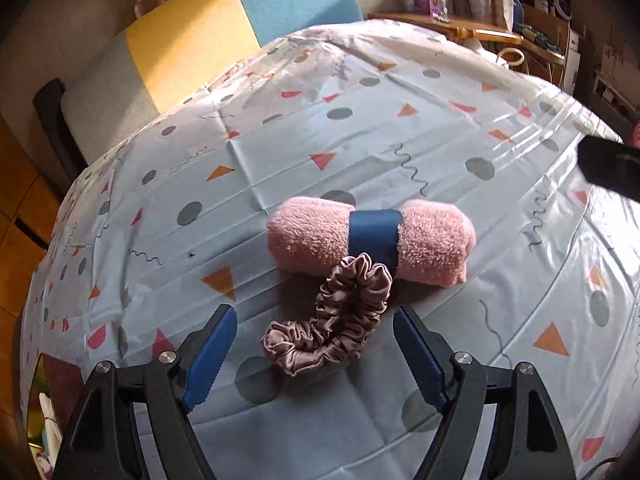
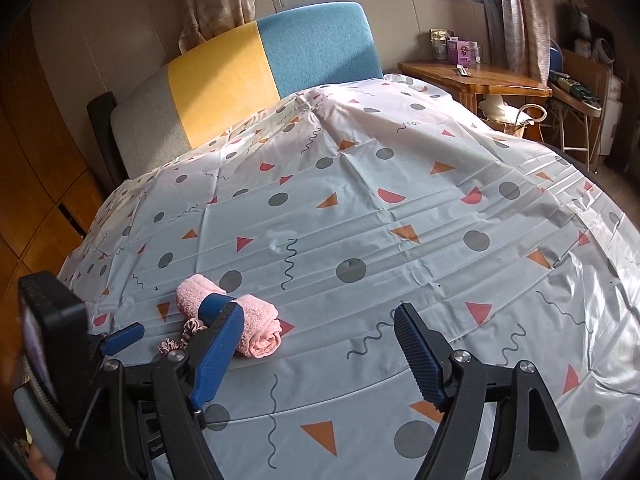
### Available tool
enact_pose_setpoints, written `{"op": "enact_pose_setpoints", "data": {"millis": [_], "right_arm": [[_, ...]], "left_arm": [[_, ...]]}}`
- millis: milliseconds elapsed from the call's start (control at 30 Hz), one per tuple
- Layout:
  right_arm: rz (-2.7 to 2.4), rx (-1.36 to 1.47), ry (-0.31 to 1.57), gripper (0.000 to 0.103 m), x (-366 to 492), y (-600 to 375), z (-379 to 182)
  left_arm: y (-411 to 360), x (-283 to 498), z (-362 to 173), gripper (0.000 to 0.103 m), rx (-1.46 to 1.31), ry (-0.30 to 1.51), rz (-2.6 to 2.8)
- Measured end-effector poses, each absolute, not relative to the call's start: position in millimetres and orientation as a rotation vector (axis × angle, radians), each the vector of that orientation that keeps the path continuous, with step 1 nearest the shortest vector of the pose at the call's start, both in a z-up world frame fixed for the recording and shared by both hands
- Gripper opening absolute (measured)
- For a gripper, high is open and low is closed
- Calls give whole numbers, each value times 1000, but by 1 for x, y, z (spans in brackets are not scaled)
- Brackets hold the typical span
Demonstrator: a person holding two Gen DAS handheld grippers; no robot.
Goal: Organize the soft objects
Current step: 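Grasp the brown satin scrunchie with the left gripper, then grasp the pink rolled towel by its blue band with the right gripper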
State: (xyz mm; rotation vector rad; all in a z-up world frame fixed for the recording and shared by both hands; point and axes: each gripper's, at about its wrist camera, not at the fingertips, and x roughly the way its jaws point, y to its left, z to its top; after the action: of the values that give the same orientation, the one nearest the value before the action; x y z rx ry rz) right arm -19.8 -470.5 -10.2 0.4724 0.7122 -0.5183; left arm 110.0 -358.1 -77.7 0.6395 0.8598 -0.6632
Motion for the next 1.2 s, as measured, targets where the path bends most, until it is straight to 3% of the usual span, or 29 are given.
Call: {"op": "enact_pose_setpoints", "data": {"millis": [67,100,133,200,667,1000,1200], "right_arm": [[-517,480,716,78,-20,-471,-12],[-515,480,716,78,-20,-471,-12],[-515,475,716,78,-20,-471,-12],[-514,468,710,78,-20,-470,-11],[-302,329,796,78,4,-423,-28],[-147,30,899,78,66,-390,-23],[-104,-86,1046,78,122,-396,-51]], "left_arm": [[-358,119,-87,63,593,905,-683],[-353,122,-86,39,531,919,-696],[-350,123,-85,23,508,931,-682],[-340,120,-80,16,473,929,-683],[-223,52,-61,14,312,955,-610],[-216,50,-82,14,333,994,-615],[-217,51,-83,14,329,988,-609]]}}
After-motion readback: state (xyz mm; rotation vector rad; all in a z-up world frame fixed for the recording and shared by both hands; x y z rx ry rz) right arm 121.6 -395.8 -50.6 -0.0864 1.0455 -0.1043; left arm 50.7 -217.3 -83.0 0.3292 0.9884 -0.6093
